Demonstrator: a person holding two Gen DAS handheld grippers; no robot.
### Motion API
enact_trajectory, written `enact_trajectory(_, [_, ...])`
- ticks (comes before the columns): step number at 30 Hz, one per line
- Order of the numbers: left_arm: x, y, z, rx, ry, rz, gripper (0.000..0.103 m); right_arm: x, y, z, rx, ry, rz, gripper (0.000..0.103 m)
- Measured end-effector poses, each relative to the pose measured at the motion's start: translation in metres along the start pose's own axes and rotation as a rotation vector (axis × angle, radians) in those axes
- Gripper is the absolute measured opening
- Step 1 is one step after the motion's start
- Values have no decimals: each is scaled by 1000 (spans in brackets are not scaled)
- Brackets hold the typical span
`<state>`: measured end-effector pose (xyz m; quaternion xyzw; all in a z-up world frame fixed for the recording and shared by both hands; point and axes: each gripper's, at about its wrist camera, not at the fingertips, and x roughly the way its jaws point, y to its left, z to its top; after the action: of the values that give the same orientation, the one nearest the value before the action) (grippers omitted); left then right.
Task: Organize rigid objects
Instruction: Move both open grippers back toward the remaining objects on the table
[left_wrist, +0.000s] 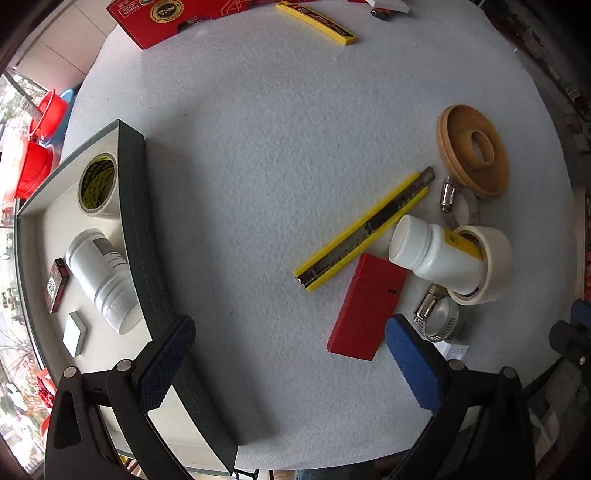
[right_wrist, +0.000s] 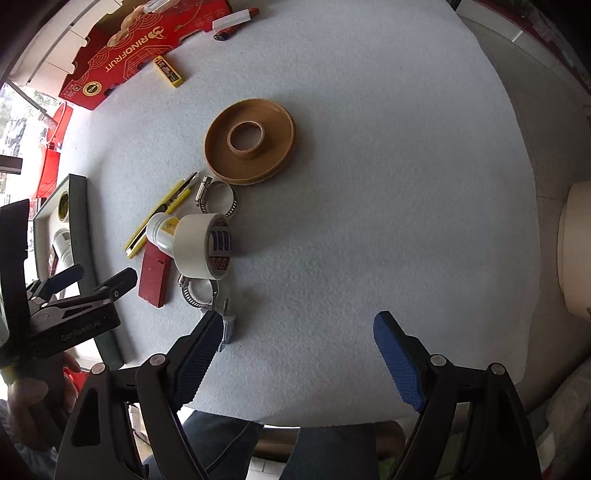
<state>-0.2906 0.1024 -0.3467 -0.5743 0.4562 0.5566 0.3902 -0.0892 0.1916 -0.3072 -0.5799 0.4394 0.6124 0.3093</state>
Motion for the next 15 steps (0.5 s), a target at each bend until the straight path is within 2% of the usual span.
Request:
enact_trajectory(4, [16, -10, -4, 34, 35, 16, 103, 6, -11, -4, 25, 22, 10, 85])
enact_trajectory(9, [26, -3, -3, -22, 36, 16, 103, 11, -18, -9, 23, 38, 16, 85])
enact_trajectory(15, [26, 9, 21, -62, 17, 10, 103, 15, -24, -15, 27, 47, 14, 85])
